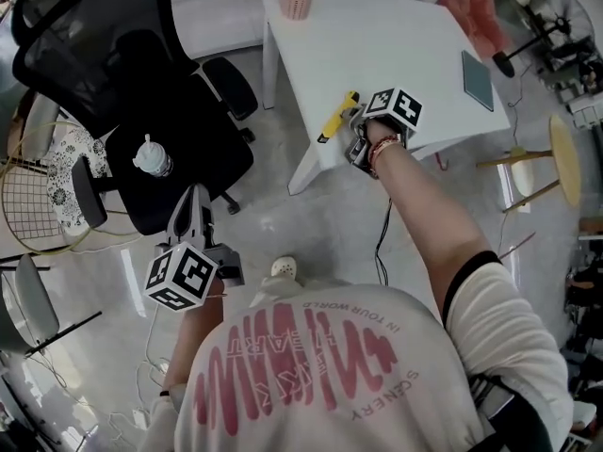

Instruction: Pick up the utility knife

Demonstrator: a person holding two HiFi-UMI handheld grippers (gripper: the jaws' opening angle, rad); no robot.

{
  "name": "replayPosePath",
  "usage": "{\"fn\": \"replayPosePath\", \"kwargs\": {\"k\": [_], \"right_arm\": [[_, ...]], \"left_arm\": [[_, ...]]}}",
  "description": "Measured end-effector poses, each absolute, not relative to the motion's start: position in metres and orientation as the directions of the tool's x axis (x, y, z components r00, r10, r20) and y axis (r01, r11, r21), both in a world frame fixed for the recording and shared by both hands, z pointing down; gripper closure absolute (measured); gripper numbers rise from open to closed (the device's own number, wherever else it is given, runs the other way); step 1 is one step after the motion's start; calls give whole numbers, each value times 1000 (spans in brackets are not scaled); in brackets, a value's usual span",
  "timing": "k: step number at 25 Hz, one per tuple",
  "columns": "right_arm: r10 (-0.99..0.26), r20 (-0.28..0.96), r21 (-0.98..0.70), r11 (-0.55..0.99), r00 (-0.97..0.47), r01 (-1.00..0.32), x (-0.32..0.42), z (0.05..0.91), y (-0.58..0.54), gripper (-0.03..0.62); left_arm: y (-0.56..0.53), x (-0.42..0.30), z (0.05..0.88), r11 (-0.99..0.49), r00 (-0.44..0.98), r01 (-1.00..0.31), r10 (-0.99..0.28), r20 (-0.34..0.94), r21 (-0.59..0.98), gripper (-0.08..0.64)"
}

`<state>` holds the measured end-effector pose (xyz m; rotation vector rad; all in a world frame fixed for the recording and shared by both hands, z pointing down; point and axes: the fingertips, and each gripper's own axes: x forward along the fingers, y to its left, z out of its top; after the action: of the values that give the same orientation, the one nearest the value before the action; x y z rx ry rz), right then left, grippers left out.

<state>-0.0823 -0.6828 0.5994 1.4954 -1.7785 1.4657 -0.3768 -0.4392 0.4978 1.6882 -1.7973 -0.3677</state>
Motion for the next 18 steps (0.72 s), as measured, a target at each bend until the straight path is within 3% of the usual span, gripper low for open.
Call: {"fn": "replayPosePath", "kwargs": {"k": [7, 18], "right_arm": [[-468, 802, -486, -153, -370, -860, -101, 601, -691, 381], [-454, 875, -282, -199, -167, -939, -101, 606, -695, 403]], "left_arm": [[-429, -386, 499, 168, -5, -787, -964, 265, 594, 535], [-424, -394, 501, 197, -38, -785, -962, 272, 588, 535]]}}
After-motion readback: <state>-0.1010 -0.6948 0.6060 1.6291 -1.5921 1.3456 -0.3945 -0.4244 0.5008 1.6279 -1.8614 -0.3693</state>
